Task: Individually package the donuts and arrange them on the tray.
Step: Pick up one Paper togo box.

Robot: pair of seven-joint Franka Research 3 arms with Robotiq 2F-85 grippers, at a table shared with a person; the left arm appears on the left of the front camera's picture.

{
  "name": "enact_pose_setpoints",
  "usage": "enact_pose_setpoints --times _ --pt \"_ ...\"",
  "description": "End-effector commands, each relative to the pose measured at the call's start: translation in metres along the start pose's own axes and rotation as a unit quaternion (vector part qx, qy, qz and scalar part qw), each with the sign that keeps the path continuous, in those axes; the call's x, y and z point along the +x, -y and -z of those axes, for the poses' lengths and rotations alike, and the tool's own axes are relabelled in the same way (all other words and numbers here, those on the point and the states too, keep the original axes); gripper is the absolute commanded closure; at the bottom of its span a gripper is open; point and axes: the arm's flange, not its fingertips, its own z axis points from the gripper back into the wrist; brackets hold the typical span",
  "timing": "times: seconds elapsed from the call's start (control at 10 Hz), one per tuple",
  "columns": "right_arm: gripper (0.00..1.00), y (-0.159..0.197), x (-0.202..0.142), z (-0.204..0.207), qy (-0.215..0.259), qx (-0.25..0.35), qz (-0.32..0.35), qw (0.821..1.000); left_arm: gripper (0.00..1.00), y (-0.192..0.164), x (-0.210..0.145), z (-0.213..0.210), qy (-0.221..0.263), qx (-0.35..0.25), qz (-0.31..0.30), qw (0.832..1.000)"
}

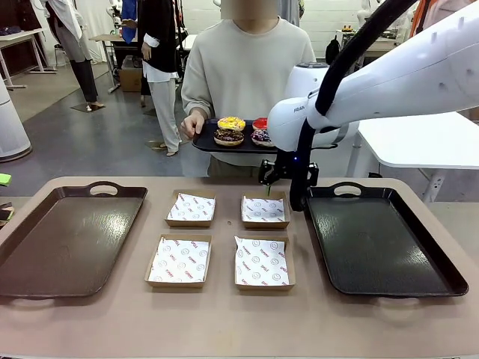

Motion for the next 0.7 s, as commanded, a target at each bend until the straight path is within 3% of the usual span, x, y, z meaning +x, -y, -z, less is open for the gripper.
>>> enact_pose_setpoints --times 0.0,0.6 --pt "0.00 -0.003 0.024 0.009 0.001 -0.015 0.005 1.000 0.00 0.000 0.000 -0.002 0.002 -0.008 0.002 1.000" --pt "0.00 0.013 0.030 0.033 -0.026 -0.014 -0.002 1.000 0.00 0.000 0.000 -0.002 0.002 -0.008 0.002 1.000"
